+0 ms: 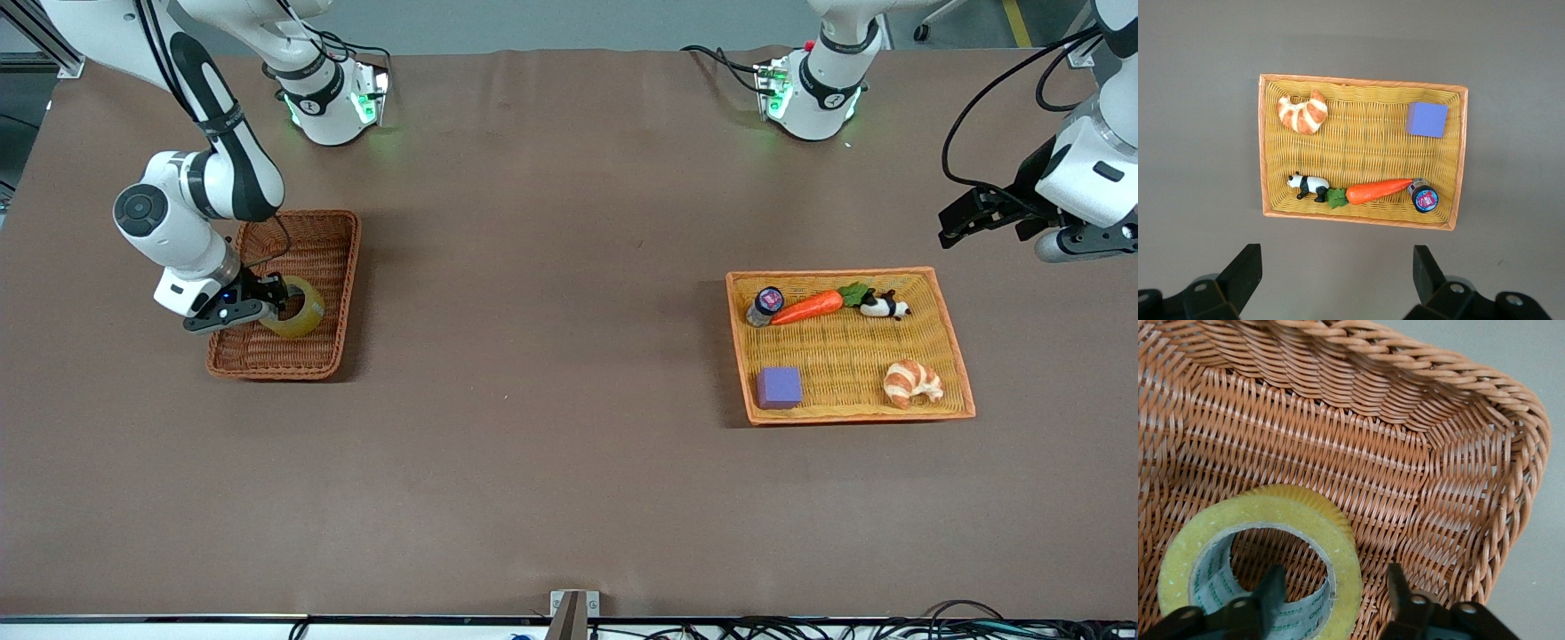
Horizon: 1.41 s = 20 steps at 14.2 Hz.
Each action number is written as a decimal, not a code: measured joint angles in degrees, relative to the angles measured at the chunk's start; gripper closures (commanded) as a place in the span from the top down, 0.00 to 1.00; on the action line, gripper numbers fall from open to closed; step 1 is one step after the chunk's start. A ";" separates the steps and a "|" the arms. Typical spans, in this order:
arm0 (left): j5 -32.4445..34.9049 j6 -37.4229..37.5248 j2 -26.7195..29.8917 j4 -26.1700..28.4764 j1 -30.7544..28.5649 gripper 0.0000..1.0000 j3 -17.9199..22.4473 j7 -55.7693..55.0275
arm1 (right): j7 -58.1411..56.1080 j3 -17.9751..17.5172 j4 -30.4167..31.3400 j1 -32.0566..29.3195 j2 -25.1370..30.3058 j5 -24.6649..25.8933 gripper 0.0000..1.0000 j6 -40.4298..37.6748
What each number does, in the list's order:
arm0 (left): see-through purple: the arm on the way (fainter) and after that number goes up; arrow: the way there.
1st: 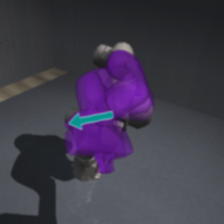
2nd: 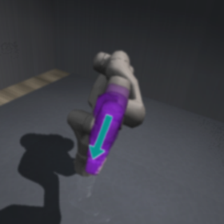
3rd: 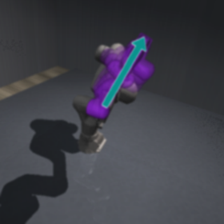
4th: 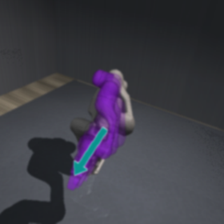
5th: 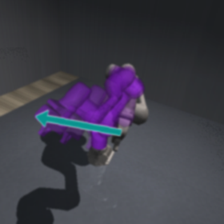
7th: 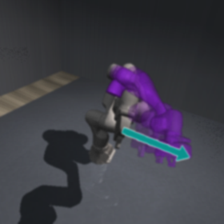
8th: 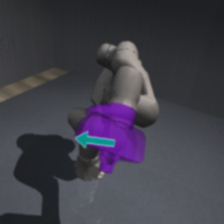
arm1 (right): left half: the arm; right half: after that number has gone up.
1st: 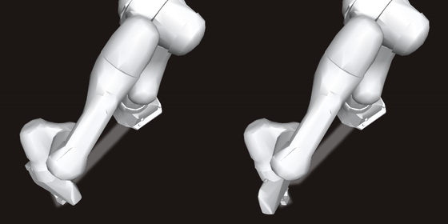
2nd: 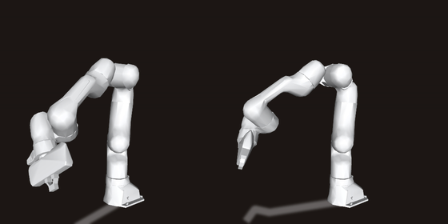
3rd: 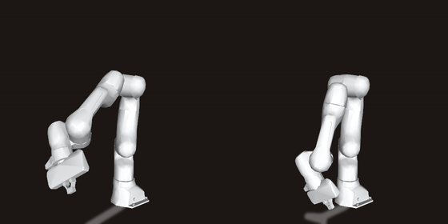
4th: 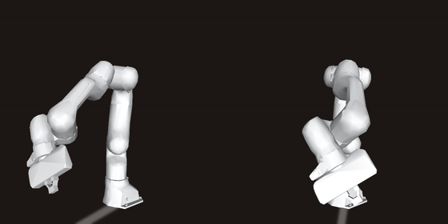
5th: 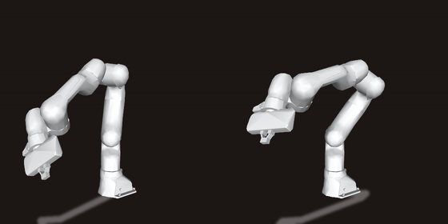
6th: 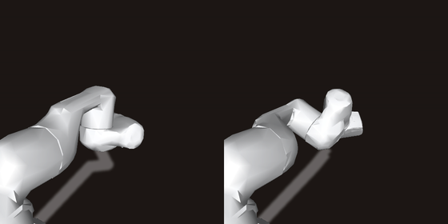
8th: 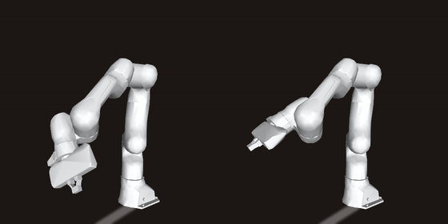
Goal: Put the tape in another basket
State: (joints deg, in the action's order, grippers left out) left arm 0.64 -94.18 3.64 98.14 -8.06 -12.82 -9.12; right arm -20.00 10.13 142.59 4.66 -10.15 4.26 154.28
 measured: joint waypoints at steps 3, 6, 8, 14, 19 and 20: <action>0.00 -0.06 -0.44 0.00 0.00 1.00 0.00 0.00 | 1.16 -0.02 -7.00 0.09 3.58 -1.08 1.00 -13.43; 0.00 -0.14 -0.79 -0.06 0.00 1.00 0.00 0.00 | 5.68 -0.02 -19.38 0.10 7.66 -2.15 1.00 -30.08; 0.00 -0.14 -0.79 -0.13 0.00 1.00 0.00 0.00 | 9.31 -0.06 -26.56 0.11 8.48 -2.23 1.00 -36.27; 0.00 -0.14 -0.80 -1.10 0.21 1.00 -0.02 0.00 | 17.86 -0.19 -44.62 0.22 8.33 -2.28 1.00 -52.38; 0.00 -0.14 -0.81 -1.82 0.42 1.00 -0.01 0.00 | 20.00 -0.25 -57.72 0.30 8.42 -2.33 1.00 -66.15; 0.00 -0.13 -0.81 -1.99 0.42 1.00 -0.01 0.00 | 20.11 -0.25 -58.70 0.31 8.41 -2.34 1.00 -67.58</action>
State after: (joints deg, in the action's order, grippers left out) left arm 0.64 -94.32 2.83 96.15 -7.64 -12.83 -9.12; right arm 0.12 9.88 83.90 4.97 -1.74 1.92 86.70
